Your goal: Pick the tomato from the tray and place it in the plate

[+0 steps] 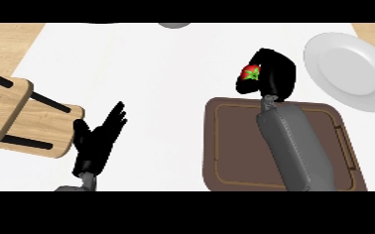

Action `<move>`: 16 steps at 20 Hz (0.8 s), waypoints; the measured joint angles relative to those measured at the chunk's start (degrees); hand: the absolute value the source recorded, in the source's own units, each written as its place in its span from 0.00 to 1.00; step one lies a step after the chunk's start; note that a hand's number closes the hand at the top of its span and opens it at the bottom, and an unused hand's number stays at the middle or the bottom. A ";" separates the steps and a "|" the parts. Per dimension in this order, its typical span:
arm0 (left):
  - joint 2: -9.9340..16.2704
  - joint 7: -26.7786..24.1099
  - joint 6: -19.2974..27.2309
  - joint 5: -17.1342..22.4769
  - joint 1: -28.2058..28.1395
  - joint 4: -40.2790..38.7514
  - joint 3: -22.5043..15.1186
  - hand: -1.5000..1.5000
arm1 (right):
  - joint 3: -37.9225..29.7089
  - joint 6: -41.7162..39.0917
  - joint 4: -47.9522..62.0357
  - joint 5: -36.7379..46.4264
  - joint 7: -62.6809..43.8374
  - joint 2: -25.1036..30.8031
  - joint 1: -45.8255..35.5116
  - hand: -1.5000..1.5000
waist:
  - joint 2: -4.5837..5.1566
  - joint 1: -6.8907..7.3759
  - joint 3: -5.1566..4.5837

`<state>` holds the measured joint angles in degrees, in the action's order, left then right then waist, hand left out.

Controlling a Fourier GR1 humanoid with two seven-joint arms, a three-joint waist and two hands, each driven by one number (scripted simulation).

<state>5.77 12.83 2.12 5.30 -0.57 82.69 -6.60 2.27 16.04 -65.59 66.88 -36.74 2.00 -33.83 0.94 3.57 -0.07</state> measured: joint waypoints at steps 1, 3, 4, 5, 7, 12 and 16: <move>0.01 0.27 -0.05 0.09 0.10 0.23 -0.01 0.50 | -0.16 2.57 1.29 1.96 -2.69 -0.43 -1.79 1.00 | -0.02 0.17 0.01; -0.13 0.73 -0.10 0.00 0.30 0.58 -0.35 0.50 | -1.23 7.47 4.30 5.02 -7.36 -1.03 -5.43 1.00 | 0.00 0.27 0.04; -0.13 0.48 -0.10 -0.04 0.49 0.05 -0.19 0.50 | -1.60 9.95 5.70 6.50 -9.60 -1.24 -7.02 1.00 | 0.02 0.16 0.03; 0.03 0.62 -0.19 0.09 0.71 -0.02 0.04 0.50 | -1.98 12.26 7.07 7.89 -11.45 -1.38 -8.43 1.00 | -0.01 0.06 0.03; 0.50 1.18 -0.32 0.44 0.86 0.18 0.66 0.50 | -3.68 16.79 9.36 10.05 -13.71 -1.53 -10.49 1.00 | -0.04 -0.20 0.05; 0.33 0.16 0.04 0.24 0.24 -0.19 1.10 0.50 | -8.85 26.30 14.39 12.43 -15.64 -0.56 -13.16 1.00 | -0.16 -1.10 0.09; -0.15 -0.23 0.37 0.25 0.72 -1.07 1.48 0.50 | -12.23 34.35 16.05 10.91 -13.05 0.39 -12.42 1.00 | -0.26 -1.85 0.12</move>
<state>5.62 12.61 2.49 5.55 0.15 81.62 -5.12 -9.96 50.39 -49.54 77.79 -49.79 2.38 -46.26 0.68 1.73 0.05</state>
